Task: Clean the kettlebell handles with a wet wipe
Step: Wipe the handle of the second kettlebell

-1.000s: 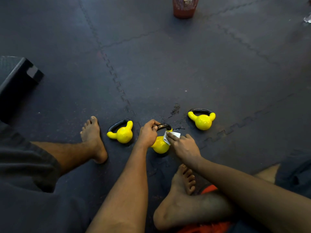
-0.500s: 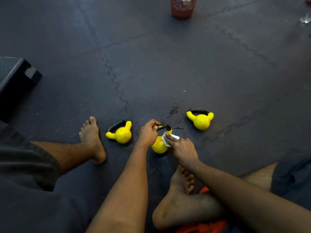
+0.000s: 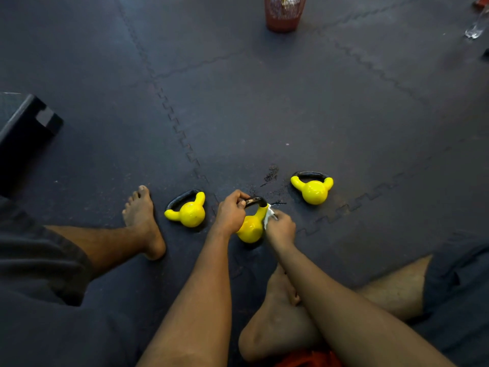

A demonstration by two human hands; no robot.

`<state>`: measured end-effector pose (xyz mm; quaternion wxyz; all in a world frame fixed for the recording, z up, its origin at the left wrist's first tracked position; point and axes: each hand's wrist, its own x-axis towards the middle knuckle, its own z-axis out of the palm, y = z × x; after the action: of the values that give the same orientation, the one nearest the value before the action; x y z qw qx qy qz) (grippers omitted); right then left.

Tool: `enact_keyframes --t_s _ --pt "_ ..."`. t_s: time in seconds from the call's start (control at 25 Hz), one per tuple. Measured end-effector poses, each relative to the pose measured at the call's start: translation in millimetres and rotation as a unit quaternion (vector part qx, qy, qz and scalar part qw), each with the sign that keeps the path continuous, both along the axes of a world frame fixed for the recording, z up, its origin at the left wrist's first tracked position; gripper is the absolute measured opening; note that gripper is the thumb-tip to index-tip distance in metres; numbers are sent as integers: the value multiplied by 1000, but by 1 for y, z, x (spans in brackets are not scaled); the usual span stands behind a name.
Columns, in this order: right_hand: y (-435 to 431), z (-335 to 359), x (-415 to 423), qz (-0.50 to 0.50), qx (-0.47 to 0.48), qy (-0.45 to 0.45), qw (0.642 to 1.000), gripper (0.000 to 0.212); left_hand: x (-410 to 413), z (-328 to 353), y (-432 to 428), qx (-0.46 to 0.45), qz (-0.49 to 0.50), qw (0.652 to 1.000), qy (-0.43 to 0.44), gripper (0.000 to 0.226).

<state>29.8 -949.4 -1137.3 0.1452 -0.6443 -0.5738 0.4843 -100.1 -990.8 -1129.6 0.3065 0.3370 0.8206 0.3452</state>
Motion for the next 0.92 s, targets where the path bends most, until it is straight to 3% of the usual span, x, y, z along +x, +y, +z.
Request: enact_keyframes --t_s 0.32,0.56,0.76,0.92 --pt "-33 1 -39 -35 7 -58 998 43 -7 -7 -1 11 10 999 -28 20" --pt "-7 -12 -40 -87 -70 68 991 30 -13 -10 -10 27 16 998 -59 20" --pt "9 -19 -31 1 -143 193 971 29 -17 -9 -16 38 -8 996 -75 22" --pt "16 -17 -24 37 -154 203 966 39 -18 -8 -16 39 -23 995 -87 22"
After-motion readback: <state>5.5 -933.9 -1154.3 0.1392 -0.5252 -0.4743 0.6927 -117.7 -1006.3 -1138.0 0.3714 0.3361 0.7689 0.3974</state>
